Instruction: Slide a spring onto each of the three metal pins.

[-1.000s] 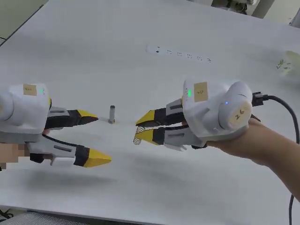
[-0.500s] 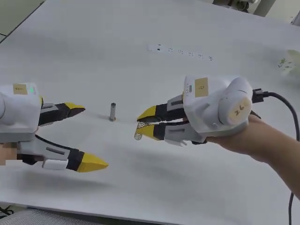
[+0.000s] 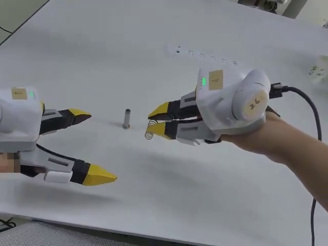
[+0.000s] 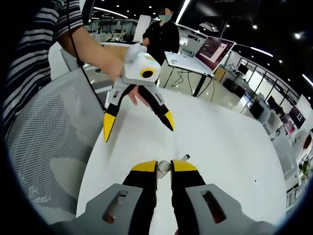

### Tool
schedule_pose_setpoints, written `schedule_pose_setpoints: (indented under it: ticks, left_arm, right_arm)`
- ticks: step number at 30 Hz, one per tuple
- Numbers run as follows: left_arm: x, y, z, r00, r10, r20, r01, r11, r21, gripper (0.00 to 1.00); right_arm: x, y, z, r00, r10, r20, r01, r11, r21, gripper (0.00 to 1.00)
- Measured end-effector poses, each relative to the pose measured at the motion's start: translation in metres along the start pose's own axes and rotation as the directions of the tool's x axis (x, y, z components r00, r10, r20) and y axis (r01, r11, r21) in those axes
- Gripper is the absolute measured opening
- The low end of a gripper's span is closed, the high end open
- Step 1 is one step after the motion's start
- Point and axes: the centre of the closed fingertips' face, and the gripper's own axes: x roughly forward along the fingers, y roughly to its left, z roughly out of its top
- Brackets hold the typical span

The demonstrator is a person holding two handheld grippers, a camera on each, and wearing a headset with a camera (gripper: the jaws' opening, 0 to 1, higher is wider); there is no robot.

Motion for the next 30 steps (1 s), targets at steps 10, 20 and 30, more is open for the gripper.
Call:
schedule_pose_setpoints:
  ticks: [10, 20, 30]
  left_arm:
    - [-0.001, 0.002, 0.000, 0.9999, 0.007, 0.008, -0.007, 1.000, -0.002, 0.98]
    - [0.000, 0.001, 0.002, 0.9999, 0.007, 0.010, -0.007, 1.000, -0.006, 0.98]
    - [-0.001, 0.004, -0.001, 0.9999, 0.012, 0.003, -0.012, 1.000, -0.005, 0.98]
  right_arm:
    - [0.011, -0.024, 0.010, 0.9999, -0.010, -0.001, 0.010, 1.000, -0.017, 0.07]
    - [0.022, -0.041, 0.008, 0.9997, -0.019, -0.013, 0.019, 1.000, -0.011, 0.07]
    - [0.033, -0.056, 0.010, 0.9993, -0.036, -0.006, 0.036, 0.999, 0.011, 0.07]
